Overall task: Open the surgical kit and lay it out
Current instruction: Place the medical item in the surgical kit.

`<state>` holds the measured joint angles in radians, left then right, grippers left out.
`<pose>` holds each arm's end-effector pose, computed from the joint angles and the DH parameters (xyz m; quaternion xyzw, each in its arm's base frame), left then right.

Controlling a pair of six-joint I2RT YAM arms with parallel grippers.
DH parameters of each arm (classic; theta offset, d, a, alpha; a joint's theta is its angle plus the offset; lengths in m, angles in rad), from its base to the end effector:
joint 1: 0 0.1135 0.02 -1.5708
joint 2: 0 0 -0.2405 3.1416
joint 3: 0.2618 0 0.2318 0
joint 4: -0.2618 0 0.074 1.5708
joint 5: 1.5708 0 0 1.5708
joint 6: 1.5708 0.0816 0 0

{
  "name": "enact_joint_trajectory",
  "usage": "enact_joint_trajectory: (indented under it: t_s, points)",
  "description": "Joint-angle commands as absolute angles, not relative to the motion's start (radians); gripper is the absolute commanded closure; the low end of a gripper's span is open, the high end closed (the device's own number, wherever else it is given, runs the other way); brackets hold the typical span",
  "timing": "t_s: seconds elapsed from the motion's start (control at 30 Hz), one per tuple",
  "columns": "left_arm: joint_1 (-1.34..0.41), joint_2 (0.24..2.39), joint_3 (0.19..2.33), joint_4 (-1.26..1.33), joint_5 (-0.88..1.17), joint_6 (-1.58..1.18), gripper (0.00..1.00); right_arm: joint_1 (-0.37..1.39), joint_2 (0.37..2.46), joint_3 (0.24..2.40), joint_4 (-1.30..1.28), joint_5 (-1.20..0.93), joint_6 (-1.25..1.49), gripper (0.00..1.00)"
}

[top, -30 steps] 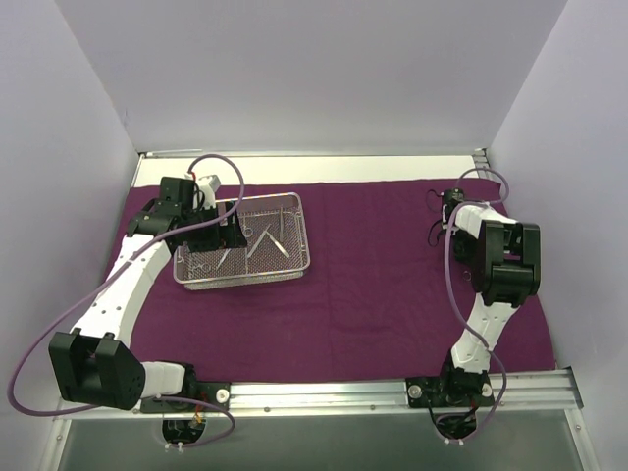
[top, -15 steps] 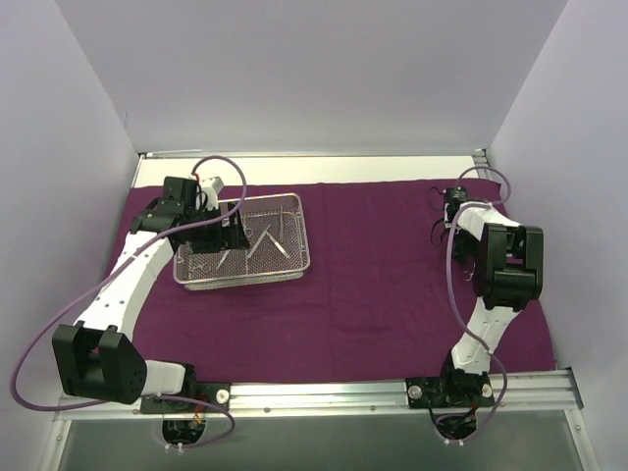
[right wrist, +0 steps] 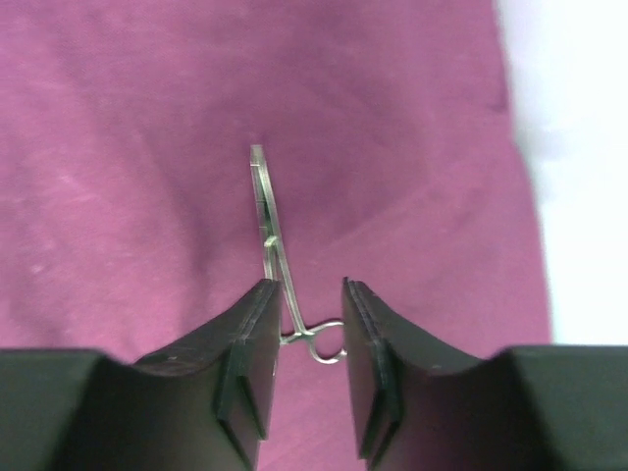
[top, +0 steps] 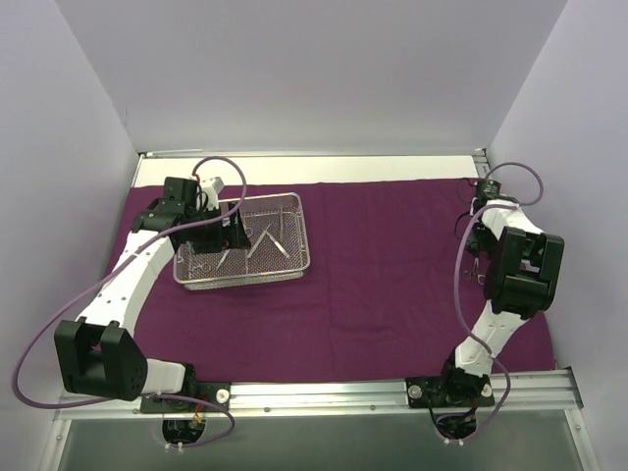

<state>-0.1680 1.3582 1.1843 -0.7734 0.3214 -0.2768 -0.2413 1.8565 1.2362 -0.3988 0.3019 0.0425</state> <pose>0.2802 -0.0737 0.2460 -0.0021 0.9408 -0.2153 0.2617 0.3675 -0.1154 0.1335 0.1751 0.9359 -0.1707 0.2536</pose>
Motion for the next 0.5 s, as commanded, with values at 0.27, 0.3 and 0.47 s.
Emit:
enact_joint_trajectory:
  t_s: [0.27, 0.3, 0.47]
  points:
    - [-0.155, 1.377, 1.169, -0.716, 0.360, -0.267, 0.06, -0.324, 1.876, 1.288, -0.373, 0.026, 0.011, 0.50]
    - [-0.155, 1.379, 1.169, -0.718, 0.360, -0.265, 0.06, -0.330, 1.881, 1.293, -0.373, 0.011, 0.011, 0.51]
    - [-0.153, 1.393, 1.175, -0.718, 0.362, -0.261, 0.06, -0.344, 1.922, 1.322, -0.387, -0.029, -0.020, 0.56]
